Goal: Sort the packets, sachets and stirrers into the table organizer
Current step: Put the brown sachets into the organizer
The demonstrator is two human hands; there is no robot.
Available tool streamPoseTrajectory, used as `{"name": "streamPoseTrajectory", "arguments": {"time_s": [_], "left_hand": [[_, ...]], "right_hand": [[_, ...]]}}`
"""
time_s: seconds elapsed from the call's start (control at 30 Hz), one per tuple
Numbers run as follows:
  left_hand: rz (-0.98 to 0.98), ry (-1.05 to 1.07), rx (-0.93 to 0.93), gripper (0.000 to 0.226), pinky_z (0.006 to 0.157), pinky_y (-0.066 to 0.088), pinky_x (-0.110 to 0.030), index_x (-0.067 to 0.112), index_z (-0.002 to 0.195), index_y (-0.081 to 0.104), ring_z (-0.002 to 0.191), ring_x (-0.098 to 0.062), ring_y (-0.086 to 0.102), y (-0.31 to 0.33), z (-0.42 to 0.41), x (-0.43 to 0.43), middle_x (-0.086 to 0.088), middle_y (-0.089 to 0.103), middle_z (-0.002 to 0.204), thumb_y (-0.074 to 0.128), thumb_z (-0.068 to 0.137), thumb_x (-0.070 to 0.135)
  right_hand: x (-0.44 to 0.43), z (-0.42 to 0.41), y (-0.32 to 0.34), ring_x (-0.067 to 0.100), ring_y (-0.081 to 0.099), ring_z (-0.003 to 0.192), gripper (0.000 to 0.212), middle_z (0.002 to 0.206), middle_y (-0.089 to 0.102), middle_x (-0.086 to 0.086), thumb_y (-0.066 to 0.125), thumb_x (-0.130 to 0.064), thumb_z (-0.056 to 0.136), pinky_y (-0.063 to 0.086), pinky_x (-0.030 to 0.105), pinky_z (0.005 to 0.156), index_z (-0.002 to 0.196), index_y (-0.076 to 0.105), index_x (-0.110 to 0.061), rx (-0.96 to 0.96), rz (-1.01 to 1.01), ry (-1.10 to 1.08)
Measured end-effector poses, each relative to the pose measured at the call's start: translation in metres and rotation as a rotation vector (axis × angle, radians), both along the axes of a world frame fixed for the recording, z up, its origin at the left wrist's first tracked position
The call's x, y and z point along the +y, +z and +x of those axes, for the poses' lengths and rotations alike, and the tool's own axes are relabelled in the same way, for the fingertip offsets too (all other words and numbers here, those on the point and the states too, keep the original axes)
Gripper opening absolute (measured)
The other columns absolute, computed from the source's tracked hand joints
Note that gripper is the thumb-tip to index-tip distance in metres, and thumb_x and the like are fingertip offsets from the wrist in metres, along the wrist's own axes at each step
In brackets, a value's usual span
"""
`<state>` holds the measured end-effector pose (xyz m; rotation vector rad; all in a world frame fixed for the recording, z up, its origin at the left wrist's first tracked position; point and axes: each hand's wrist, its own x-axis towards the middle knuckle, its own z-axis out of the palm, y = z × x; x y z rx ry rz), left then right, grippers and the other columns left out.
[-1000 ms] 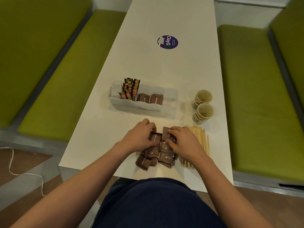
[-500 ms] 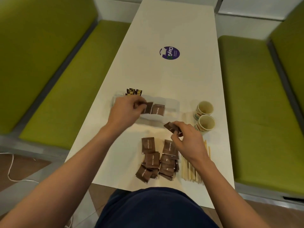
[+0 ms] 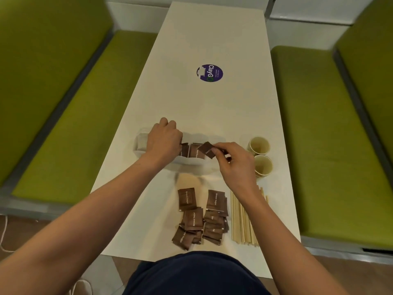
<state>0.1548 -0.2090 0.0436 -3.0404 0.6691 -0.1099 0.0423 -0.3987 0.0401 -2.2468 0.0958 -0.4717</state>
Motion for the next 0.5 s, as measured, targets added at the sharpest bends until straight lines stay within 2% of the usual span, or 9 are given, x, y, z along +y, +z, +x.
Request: {"name": "streamPoseTrajectory", "arguments": {"time_s": [0.13,0.23,0.33,0.5], "left_hand": [[0.012,-0.047,-0.061,0.013,0.066,0.031,-0.034,0.015,0.086,0.075,0.090,-0.028,0.047,-0.004,0.001,0.001,-0.004,0.057,0.091,0.079,0.076,0.023],[-0.098,-0.031,-0.130,0.015,0.063,0.037,-0.037,0.016,0.087,0.075,0.085,-0.029,0.047,-0.002,-0.004,0.005,-0.005,0.057,0.088,0.080,0.073,0.018],[-0.216,0.020,-0.144,0.023,0.069,0.044,-0.041,0.018,0.098,0.075,0.089,-0.029,0.049,0.001,-0.015,0.012,-0.004,0.060,0.094,0.079,0.077,0.026],[-0.296,0.036,-0.222,0.017,0.069,0.042,-0.039,0.019,0.103,0.072,0.089,-0.028,0.049,0.002,-0.040,0.020,-0.004,0.061,0.093,0.070,0.090,0.031]], "right_hand": [[0.007,0.034,0.002,0.016,0.053,0.104,0.020,0.104,0.056,-0.009,0.060,-0.026,0.102,0.038,0.023,0.082,0.112,0.075,-0.017,0.088,-0.094,0.006],[0.011,0.057,0.001,0.020,0.046,0.110,0.025,0.111,0.054,-0.002,0.054,-0.028,0.105,0.044,0.031,0.082,0.117,0.073,-0.017,0.173,-0.198,0.042],[0.013,0.072,-0.004,0.024,0.044,0.114,0.028,0.114,0.055,0.002,0.051,-0.029,0.105,0.047,0.035,0.084,0.116,0.074,-0.017,0.270,-0.345,0.115],[0.018,0.079,-0.016,0.030,0.044,0.114,0.028,0.116,0.055,0.006,0.057,-0.031,0.101,0.048,0.040,0.086,0.116,0.076,-0.017,0.374,-0.568,0.199]]}}
